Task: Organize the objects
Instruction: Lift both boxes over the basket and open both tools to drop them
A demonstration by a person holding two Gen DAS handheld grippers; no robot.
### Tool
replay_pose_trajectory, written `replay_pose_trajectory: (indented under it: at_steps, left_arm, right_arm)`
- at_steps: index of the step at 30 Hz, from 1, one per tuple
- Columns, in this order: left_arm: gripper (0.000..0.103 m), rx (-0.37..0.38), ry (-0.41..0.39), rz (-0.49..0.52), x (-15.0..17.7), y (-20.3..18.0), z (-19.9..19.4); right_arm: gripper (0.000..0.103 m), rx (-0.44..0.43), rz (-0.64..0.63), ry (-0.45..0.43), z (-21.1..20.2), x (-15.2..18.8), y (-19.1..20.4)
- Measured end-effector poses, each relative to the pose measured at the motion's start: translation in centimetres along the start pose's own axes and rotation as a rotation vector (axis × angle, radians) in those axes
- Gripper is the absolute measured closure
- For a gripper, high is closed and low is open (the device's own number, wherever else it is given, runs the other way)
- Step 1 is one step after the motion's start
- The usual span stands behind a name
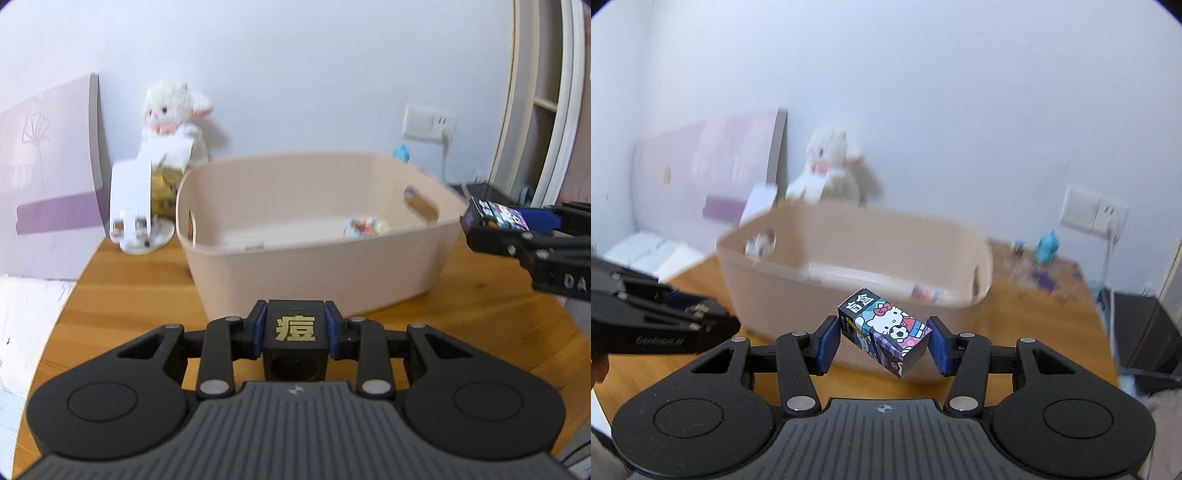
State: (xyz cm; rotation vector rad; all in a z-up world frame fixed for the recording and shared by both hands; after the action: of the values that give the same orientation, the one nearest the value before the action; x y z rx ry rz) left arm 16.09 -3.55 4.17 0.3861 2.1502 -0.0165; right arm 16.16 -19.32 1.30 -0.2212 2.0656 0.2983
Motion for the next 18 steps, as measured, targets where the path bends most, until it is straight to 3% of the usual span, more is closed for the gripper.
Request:
replay_pose_trajectory:
  at_steps: [9, 13, 18]
  left_arm:
    - [0.069, -0.028, -0.101, -0.057, -6.1, 1.6, -1.1]
    - [0.069, -0.067, -0.094, -0.044, -8.5, 2.5, 1.1]
    - [0.069, -0.111, -0.041, -0.020, -9.9, 2.8, 4.8]
  right_arm:
    - [0.055, 0.006, 0.030, -0.146, -2.4, -6.0, -0.9]
    - [0.055, 0.022, 0.034, -0.178, -1.0, -8.2, -0.9]
    - [0.055, 0.051, 0.040, -0.158, 2.3, -9.3, -1.3]
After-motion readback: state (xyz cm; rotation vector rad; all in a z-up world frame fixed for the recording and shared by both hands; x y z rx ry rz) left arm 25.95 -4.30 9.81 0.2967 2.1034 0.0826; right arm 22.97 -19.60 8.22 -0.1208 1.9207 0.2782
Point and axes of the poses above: each gripper's, at about its wrist camera, not at the fingertips, and z roughly the way its jaws point, y to its left, x to its underside, the point moved 7 cm from there along z, roughly the way its jaws point, and after that the axes turned 11 degrees about z, right-handed, at the moved point
